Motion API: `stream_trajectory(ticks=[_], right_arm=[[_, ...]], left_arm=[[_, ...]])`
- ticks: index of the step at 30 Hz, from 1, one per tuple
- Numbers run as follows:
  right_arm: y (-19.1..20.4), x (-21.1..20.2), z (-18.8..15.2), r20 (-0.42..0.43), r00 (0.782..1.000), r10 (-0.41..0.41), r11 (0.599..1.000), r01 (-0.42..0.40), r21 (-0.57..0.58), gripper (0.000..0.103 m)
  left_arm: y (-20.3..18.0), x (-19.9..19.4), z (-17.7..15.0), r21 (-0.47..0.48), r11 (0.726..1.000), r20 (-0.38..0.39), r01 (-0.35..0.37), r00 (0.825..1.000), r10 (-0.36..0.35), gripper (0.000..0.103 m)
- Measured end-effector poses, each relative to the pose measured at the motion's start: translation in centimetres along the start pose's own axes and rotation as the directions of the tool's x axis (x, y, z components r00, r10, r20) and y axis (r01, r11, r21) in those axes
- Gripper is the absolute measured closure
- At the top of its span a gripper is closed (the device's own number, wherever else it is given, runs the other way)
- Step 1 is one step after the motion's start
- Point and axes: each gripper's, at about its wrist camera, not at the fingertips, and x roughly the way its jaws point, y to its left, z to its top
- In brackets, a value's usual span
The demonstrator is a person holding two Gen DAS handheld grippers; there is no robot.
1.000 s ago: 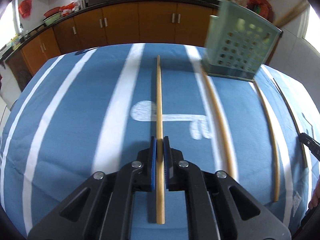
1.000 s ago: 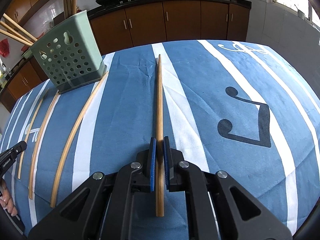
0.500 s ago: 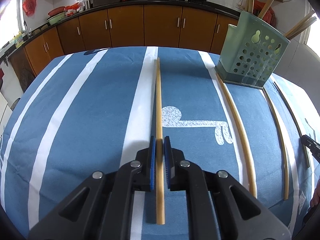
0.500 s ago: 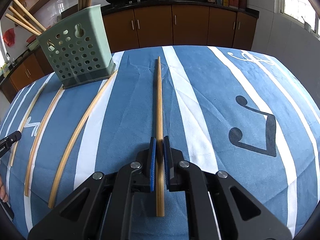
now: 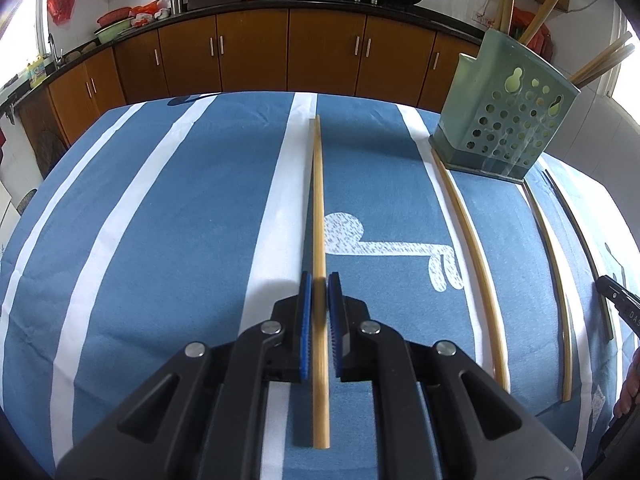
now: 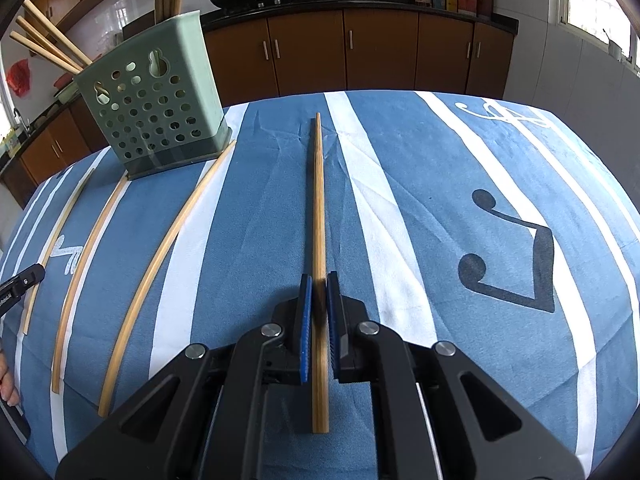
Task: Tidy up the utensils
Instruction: 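Lift both held chopsticks upright and carry them over the green holder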
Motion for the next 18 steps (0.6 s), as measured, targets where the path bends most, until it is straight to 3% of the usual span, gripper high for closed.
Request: stream_trajectory(ticks=[12, 18], right_arm=[[-0.6, -1.0, -1.0, 0.002, 0.999, 0.050, 0.998, -0.050, 0.022, 0.095], [-1.5, -3.8, -0.4, 0.088, 0.994, 0.065, 0.996, -0.070, 0.053, 0.095]], left_arm=[[-0.3, -1.1, -1.1, 0.035, 0.999, -0.017, -0.009, 1.000, 0.010, 0.095], [0.1, -3.5, -0.7, 0.039, 0.999, 0.029, -0.008, 1.000, 0.007, 0.095]])
